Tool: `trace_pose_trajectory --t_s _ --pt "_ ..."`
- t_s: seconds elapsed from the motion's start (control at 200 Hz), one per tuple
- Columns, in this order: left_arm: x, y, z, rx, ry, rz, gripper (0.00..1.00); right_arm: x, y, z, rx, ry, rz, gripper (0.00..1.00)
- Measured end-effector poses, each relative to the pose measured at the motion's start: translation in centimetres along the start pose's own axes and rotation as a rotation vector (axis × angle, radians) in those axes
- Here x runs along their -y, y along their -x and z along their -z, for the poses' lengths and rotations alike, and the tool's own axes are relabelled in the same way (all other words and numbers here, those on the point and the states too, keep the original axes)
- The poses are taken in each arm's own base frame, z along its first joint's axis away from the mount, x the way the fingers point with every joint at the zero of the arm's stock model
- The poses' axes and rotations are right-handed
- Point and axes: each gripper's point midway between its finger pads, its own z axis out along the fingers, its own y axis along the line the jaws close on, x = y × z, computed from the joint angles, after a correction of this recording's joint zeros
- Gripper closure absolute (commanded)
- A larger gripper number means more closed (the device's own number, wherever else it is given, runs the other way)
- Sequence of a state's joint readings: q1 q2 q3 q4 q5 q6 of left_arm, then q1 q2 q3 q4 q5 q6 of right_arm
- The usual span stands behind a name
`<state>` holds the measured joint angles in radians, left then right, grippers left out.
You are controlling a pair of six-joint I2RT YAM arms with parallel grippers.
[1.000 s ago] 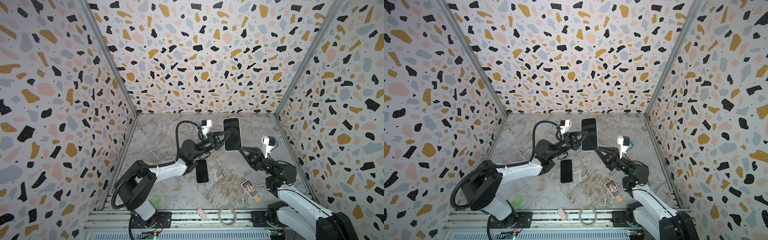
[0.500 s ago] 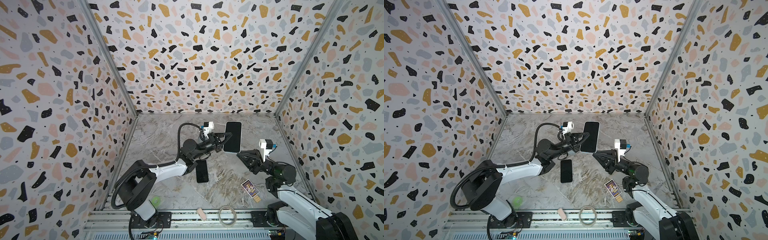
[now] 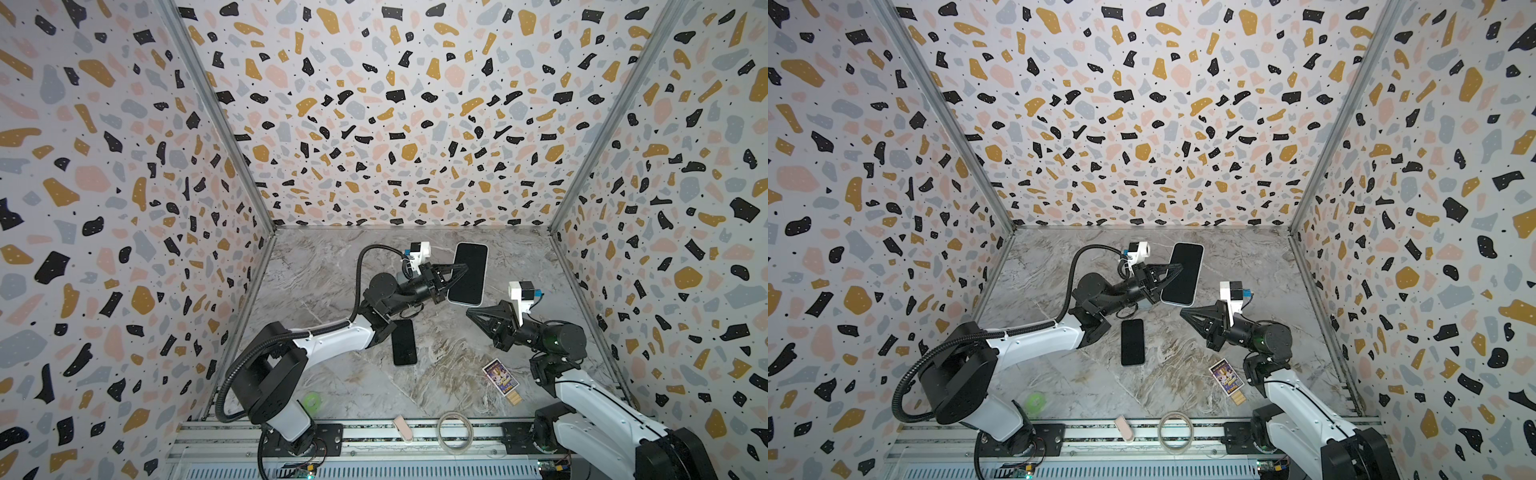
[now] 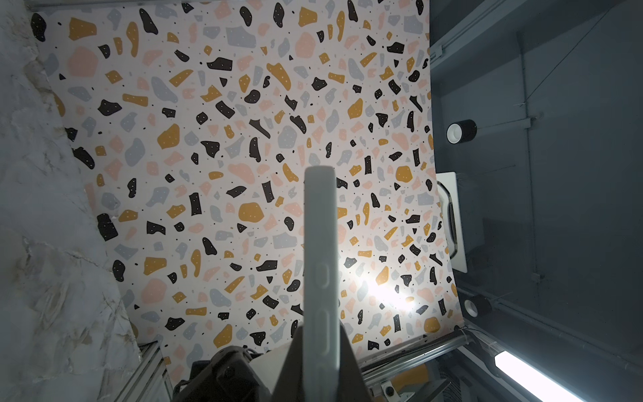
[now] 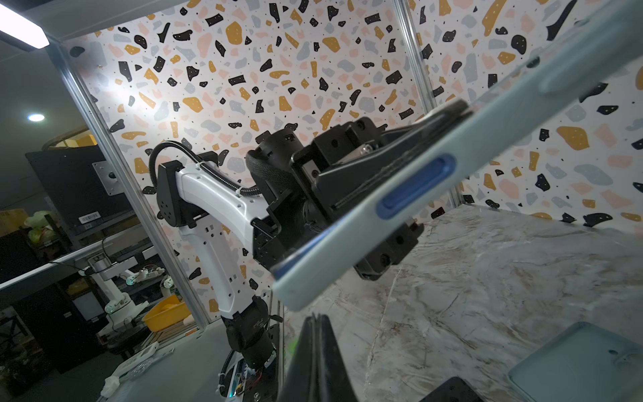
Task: Take the phone out of the phone case
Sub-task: Remove the phone case from the phone.
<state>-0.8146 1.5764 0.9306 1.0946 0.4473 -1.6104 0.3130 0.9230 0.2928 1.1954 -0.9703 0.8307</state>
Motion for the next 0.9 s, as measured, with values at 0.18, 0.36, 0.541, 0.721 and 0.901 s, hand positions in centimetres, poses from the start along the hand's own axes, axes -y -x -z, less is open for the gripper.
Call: trace_pose_trajectory --t_s 0.18,0.36,0.541,0.721,0.901 --pt "1.1 0.1 0.4 0.03 0.027 -0.071 1.0 1.0 0.5 0.3 0.022 -0.036 -0.04 0.65" --pt "4.1 1.6 1.4 0.128 0.006 -0.192 1.0 0.1 0.1 1.2 0.057 -0.03 -0.072 0.49" --pt "6.1 3.5 2.8 0.268 0.011 -0.323 1.0 -1.7 0.5 1.2 0.118 -0.006 -0.09 0.47" --pt "3.9 4.2 3.8 0.335 0.072 -0.348 1.0 -2.8 1.7 0.4 0.192 0.023 -0.125 0.46" --pt "1.6 3.8 4.2 0.355 0.122 -0.337 1.0 -2.2 2.0 -1.2 0.215 0.028 -0.184 0.44"
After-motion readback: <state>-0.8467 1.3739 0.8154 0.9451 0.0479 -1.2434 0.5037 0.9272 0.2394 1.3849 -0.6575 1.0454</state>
